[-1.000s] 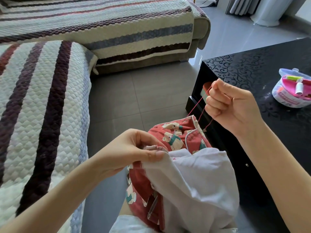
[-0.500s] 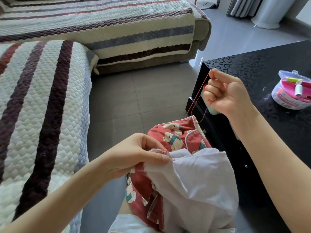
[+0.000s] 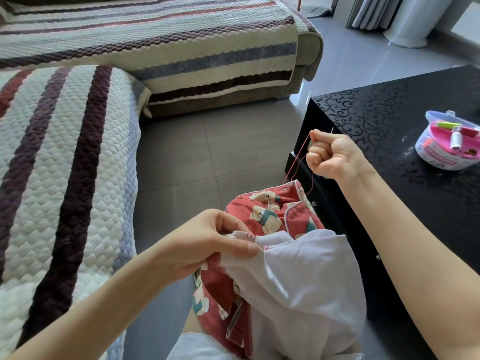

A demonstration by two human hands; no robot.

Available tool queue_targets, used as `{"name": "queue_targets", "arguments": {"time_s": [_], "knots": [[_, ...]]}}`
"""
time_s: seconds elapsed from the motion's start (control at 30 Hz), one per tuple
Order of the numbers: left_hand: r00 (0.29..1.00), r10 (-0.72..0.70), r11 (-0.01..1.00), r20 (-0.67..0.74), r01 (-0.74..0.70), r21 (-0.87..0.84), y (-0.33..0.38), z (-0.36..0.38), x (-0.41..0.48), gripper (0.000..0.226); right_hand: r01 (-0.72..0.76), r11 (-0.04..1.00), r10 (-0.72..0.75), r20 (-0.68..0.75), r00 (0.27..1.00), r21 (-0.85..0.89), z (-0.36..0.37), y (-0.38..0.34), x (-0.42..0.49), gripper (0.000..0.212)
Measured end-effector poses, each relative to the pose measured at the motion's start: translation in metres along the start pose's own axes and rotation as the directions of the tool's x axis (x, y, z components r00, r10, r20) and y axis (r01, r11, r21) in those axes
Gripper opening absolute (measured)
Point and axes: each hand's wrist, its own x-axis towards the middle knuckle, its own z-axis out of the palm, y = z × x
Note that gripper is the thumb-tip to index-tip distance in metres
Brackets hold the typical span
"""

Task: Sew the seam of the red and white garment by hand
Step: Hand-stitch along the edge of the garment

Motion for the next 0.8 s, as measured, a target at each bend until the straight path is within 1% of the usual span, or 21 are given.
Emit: {"name": "queue_targets", "arguments": {"time_s": [0.17,0.23,0.27,0.33,0.4,0.43,0.47,0.53,0.57,0.67,0.73,0.77,0.8], "knots": [[1.000,-0.016,1.000,0.014,0.016,-0.004,0.000,-0.001,0.000,0.021,0.005,0.999,-0.001,-0.089,0.996,0.042,-0.007,0.001,0.010,0.031],[1.000,-0.014,1.000,0.014,0.014,-0.006,0.000,-0.001,0.000,0.018,0.003,0.999,-0.006,-0.085,0.996,-0.042,-0.009,0.006,0.012,0.031],[1.000,-0.011,1.000,0.014,0.011,-0.014,0.000,-0.001,0.000,0.015,0.010,0.991,-0.019,-0.067,0.998,-0.134,-0.009,0.009,0.009,0.031],[1.000,-0.007,0.999,0.010,0.008,-0.047,0.001,-0.002,0.000,0.017,0.067,0.925,-0.071,0.001,0.997,-0.373,-0.010,0.020,-0.004,0.029],[1.000,-0.003,0.997,0.011,0.004,-0.074,0.002,-0.003,-0.001,0.020,0.201,0.784,-0.151,0.134,0.979,-0.587,-0.008,0.035,-0.030,0.018],[1.000,0.005,0.996,0.008,-0.004,-0.084,0.004,-0.003,-0.002,0.017,0.283,0.702,-0.180,0.222,0.958,-0.654,-0.007,0.044,-0.048,0.012],[1.000,0.016,0.995,0.003,-0.016,-0.102,0.006,-0.001,-0.003,0.013,0.354,0.632,-0.187,0.308,0.933,-0.689,-0.007,0.053,-0.065,0.013],[0.999,0.043,0.989,-0.023,-0.045,-0.144,0.012,0.000,-0.005,0.008,0.434,0.551,-0.133,0.438,0.889,-0.713,-0.013,0.070,-0.091,0.020],[0.998,0.061,0.987,-0.035,-0.065,-0.149,0.013,0.000,-0.005,0.007,0.453,0.536,-0.089,0.486,0.869,-0.712,-0.017,0.078,-0.101,0.021],[0.992,0.123,0.985,-0.035,-0.126,-0.118,0.016,-0.002,-0.003,0.010,0.494,0.553,0.008,0.597,0.802,-0.671,-0.023,0.088,-0.119,0.025],[0.990,0.138,0.985,-0.038,-0.142,-0.097,0.017,-0.003,-0.003,0.011,0.497,0.569,0.034,0.623,0.782,-0.655,-0.025,0.086,-0.122,0.020],[0.989,0.141,0.985,-0.036,-0.144,-0.096,0.017,-0.003,-0.003,0.011,0.496,0.578,0.045,0.632,0.773,-0.648,-0.026,0.085,-0.123,0.022],[0.989,0.145,0.984,-0.032,-0.147,-0.099,0.018,-0.002,-0.003,0.010,0.499,0.579,0.054,0.641,0.765,-0.645,-0.027,0.083,-0.122,0.029]]}}
